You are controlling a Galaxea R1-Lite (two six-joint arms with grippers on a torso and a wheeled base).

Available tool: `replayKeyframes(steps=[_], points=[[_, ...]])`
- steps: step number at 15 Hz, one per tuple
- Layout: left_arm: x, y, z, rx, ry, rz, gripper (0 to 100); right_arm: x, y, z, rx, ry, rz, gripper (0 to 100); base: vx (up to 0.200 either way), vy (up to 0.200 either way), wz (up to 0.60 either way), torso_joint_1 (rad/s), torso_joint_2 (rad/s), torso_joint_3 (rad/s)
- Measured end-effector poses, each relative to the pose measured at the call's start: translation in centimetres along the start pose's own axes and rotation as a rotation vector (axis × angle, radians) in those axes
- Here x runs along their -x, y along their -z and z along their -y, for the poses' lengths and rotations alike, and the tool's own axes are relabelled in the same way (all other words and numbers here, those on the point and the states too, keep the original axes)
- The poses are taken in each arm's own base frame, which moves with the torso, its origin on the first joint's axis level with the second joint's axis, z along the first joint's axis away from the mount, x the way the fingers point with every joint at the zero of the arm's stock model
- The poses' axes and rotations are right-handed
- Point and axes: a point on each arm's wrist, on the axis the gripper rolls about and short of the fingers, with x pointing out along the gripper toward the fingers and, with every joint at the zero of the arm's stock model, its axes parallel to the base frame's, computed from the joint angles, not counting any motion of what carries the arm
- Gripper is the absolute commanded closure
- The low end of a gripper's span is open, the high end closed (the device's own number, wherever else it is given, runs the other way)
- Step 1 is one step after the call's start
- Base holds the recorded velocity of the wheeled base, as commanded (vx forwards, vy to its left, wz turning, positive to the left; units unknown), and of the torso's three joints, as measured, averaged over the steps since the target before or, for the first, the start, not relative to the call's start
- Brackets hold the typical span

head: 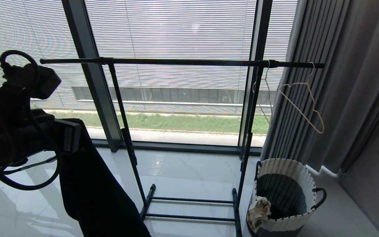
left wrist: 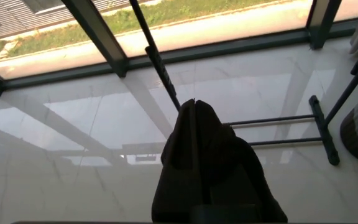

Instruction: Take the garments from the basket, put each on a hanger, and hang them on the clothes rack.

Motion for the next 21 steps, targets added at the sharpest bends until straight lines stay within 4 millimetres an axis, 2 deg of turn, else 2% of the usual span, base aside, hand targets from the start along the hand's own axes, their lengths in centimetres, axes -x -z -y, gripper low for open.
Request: replayKeyframes(steps=[7,10,21], points=[[0.0,0.1,-0.4,0.007,-0.017,-0.004,100,-0.5,-0.6,0.2,-0.02,-0.002,0.05,0,0.0,0.0,0.0,0.0,0.0,0.0],[0.1,0.1,-0.5,0.009,-0.016,0.001,100,-1.6,-1.3,0.6,-0.038,-0.053,0.121,0,0.2,0.0,0.0,-0.009,0.0,0.006],[0.4,0.0,-0.4,0.009,-0.009,0.011,100,-5.3,-2.7,2.7,-0.067,-0.074,0.107,0,0.2,0.0,0.0,0.005,0.0,0.0]])
